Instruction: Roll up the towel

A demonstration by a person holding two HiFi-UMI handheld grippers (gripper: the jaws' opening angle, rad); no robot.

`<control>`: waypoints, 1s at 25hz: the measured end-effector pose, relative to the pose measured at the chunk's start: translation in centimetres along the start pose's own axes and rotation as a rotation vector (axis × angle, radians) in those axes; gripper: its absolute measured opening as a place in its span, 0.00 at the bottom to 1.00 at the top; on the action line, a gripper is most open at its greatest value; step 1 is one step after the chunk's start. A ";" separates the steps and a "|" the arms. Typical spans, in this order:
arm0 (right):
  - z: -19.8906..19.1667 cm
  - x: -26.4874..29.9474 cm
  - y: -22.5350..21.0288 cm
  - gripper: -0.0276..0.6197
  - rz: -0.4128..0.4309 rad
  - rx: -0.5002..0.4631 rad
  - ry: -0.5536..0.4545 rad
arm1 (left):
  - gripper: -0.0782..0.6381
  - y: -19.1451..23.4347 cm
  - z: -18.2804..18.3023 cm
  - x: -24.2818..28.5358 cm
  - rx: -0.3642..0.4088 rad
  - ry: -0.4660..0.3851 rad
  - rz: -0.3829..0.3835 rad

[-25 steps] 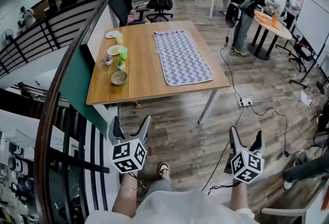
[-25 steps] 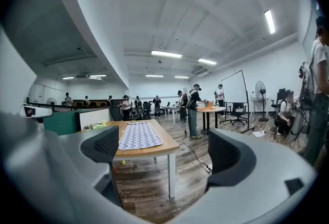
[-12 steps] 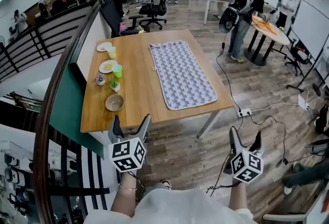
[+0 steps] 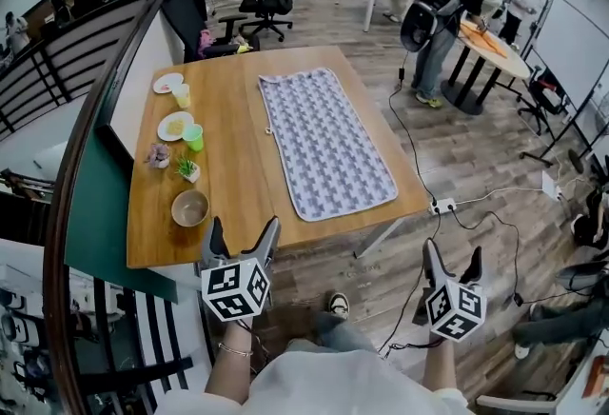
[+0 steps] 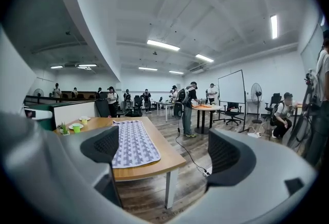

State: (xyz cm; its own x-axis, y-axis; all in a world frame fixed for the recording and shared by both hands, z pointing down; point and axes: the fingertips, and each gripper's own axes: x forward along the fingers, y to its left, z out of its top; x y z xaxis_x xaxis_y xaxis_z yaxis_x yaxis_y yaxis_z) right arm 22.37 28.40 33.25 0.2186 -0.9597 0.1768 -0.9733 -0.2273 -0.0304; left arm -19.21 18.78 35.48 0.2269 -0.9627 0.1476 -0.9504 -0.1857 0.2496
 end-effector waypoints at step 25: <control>3.6 40.7 1.2 0.89 0.392 -0.031 0.097 | 0.84 -2.7 2.9 23.4 0.014 -0.006 0.348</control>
State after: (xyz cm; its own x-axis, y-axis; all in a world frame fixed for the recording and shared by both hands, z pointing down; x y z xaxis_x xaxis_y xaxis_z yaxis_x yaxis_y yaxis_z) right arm 30.30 -11.53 36.86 -0.1758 -0.9522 0.2499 -0.9836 0.1594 -0.0845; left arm -11.98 -3.88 35.45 -0.1127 -0.9700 0.2156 -0.9735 0.1513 0.1718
